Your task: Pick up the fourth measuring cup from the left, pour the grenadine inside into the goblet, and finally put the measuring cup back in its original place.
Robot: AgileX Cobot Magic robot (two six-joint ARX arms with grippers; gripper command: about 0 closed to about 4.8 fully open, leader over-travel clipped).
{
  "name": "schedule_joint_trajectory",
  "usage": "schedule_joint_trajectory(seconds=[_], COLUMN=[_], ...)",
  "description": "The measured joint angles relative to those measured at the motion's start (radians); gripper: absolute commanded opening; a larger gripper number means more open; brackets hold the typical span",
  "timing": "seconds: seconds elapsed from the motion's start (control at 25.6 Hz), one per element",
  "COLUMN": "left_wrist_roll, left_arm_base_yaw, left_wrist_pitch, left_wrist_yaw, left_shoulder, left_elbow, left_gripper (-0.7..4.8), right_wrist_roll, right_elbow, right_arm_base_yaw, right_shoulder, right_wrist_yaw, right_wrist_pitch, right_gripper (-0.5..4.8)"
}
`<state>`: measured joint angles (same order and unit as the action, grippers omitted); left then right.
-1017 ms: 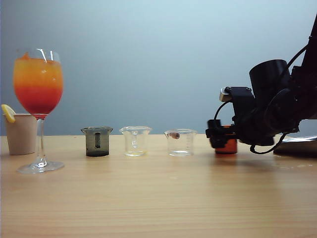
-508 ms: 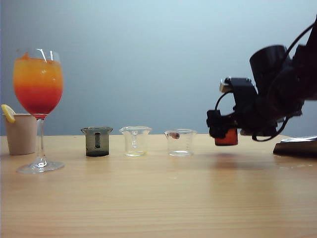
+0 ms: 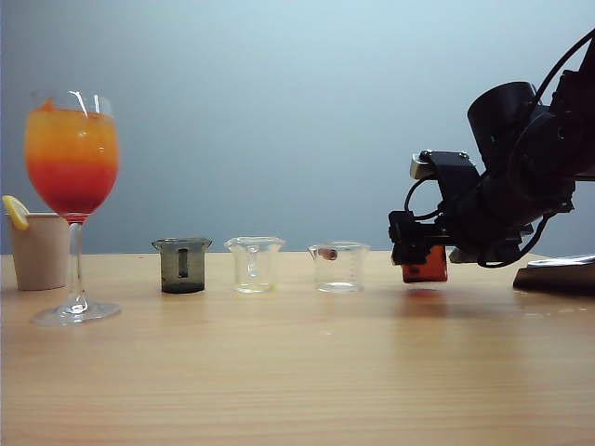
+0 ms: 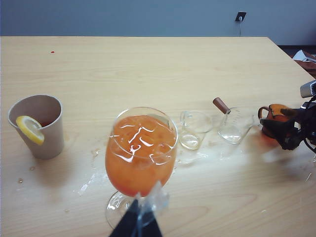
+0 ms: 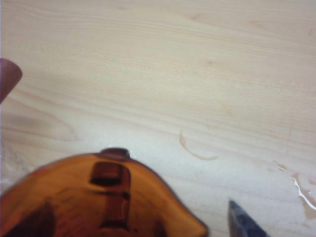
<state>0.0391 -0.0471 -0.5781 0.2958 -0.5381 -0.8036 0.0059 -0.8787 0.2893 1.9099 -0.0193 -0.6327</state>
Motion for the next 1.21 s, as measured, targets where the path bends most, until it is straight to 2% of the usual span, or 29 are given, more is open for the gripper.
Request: schedule_joint_trajectory(seconds=[0.63,0.82,1.09,1.21], left_wrist_roll=[0.000,0.000,0.000,0.000], left_arm_base_yaw=[0.000,0.000,0.000,0.000], left_wrist_pitch=[-0.002,-0.002,-0.002,-0.002], left_wrist_yaw=[0.000,0.000,0.000,0.000], left_shoulder=[0.000,0.000,0.000,0.000], left_elbow=[0.000,0.000,0.000,0.000], left_gripper=[-0.06,-0.06,-0.05,-0.06], right_wrist_roll=[-0.003,-0.003,-0.003,-0.003], right_elbow=[0.000,0.000,0.000,0.000], right_arm_base_yaw=[0.000,0.000,0.000,0.000], right_shoulder=[0.014,-0.047,-0.170,-0.262], right_wrist_yaw=[-0.020,-0.028,-0.069,-0.088], right_wrist_pitch=[0.033,0.136,0.370,0.537], right_gripper=[4.79,4.79,4.79,4.79])
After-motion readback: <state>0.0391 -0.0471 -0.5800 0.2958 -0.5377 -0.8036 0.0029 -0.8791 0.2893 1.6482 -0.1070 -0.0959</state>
